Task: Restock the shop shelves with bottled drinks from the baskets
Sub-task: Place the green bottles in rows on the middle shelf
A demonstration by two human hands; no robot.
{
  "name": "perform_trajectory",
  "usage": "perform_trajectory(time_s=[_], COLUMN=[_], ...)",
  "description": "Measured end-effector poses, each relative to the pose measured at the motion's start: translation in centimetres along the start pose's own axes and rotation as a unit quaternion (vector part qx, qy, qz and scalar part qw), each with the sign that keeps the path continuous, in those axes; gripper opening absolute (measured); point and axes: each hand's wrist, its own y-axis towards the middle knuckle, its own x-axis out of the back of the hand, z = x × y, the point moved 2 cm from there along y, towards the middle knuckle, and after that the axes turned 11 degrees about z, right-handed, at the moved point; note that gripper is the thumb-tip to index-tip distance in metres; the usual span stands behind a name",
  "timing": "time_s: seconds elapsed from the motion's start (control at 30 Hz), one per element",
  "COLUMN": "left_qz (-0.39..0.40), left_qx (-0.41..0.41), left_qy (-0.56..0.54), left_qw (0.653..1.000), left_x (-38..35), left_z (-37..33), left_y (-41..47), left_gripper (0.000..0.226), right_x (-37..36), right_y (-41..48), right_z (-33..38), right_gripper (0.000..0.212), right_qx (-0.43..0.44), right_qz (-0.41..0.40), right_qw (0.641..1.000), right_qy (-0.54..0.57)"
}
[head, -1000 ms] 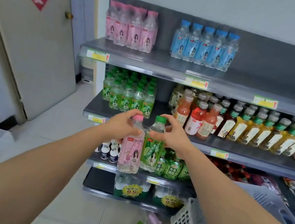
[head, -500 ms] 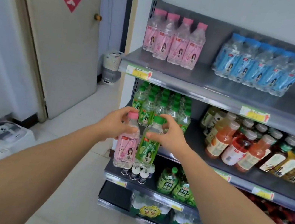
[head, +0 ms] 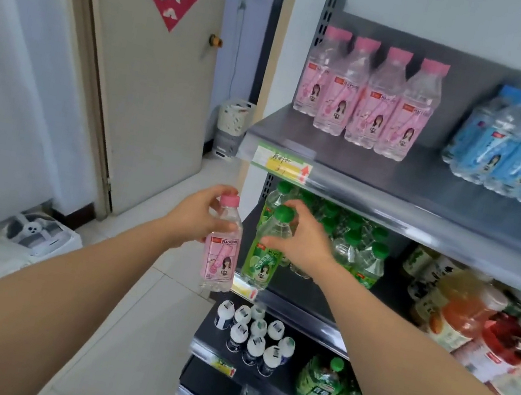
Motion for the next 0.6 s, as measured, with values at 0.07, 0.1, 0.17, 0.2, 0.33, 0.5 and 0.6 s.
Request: perform_trajectory(time_s=[0.07,0.1,0.17,0.2,0.33,0.5,0.6], left_qz=[0.002,0.004,0.009,0.012,0.027,0.039,0.045], left_qx=[0.004,0.004,0.003,0.001,-0.002,-0.012,-0.015], left_qy=[0.003,0.003,0.002,0.002,0.006,0.016,0.014], left_qw=[1.000,1.000,1.000,1.000,1.000,0.999,0.999], left_x=[0.5,0.8,1.4,1.7,2.7,3.7,4.1], left_z=[0.4,0.7,1.2,1.5,2.3,3.1,3.5], left_y=[1.0,1.6,2.7,3.2,5.4,7.9,9.1], left_gripper=[0.056,0.056,0.057,0.058,0.058,0.057,0.057], right_x=[-0.3,-0.4,-0.8,-0.9,-1.3,-1.6,-2.2], right_y=[1.5,2.3,3.8,4.6,7.0,9.1,10.0], right_z=[0.1,0.1,0.2,0.3,0.2,-0.6,-1.5], right_gripper=[0.080,0.079,0.078,0.079,0.086,0.096,0.097], right_qx=[-0.003,-0.005,-0.010,-0.012,-0.021,-0.046,-0.057], right_qz=[0.003,0.006,0.011,0.012,0.028,0.026,0.028], right_qw=[1.000,1.000,0.999,0.997,0.990,0.970,0.960], right_qy=[-0.011,-0.019,-0.050,-0.070,-0.140,-0.239,-0.272])
